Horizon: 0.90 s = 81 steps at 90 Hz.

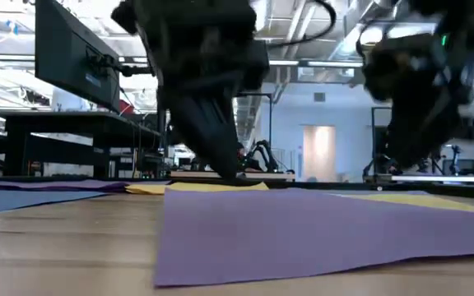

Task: Organize paper
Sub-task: Stack the purple paper on top of the purple paper

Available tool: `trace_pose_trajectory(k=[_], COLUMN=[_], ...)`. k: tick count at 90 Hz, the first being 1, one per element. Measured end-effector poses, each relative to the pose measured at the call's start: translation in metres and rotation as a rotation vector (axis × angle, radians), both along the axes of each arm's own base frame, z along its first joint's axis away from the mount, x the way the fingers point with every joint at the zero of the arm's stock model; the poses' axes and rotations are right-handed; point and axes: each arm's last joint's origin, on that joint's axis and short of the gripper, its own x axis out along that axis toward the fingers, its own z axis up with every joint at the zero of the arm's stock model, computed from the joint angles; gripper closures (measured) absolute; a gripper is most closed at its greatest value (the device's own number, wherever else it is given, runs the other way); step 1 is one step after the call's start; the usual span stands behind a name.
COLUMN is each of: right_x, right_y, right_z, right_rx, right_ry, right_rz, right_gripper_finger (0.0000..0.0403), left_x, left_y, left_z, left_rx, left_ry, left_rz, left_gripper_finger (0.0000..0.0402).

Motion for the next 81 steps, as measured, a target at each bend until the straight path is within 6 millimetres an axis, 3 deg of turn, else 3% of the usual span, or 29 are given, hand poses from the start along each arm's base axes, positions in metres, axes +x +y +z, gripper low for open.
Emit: trace_pose_trajectory(k=[12, 34, 60, 81], right_x=[-0.002, -0.002, 0.009, 0.013], right_y=[-0.011, -0.012, -0.005, -0.002], right_z=[-0.019, -0.038, -0.042, -0.027], right_rx=[0.073, 0.048, 0.114, 0.133], right_ry=[-0.121, -0.101, -0.184, -0.305], right_rz=[-0.080, -0.066, 0.007, 0.084], right_gripper_finger=[0.0222, 0.0183, 0.0182, 0.0182], left_x=[0.004, 0.008, 0.009, 0.008], left_y=[0.001, -0.002, 0.003, 0.003], left_z=[-0.013, -0.033, -0.034, -0.035], left_rx=[0.020, 0.040, 0.064, 0.069], left_ry=[0.004, 0.034, 0.038, 0.045], left_rz=[-0.025, -0.050, -0.073, -0.072], left_gripper_finger=[0.0320, 0.0320, 0.0320, 0.0320])
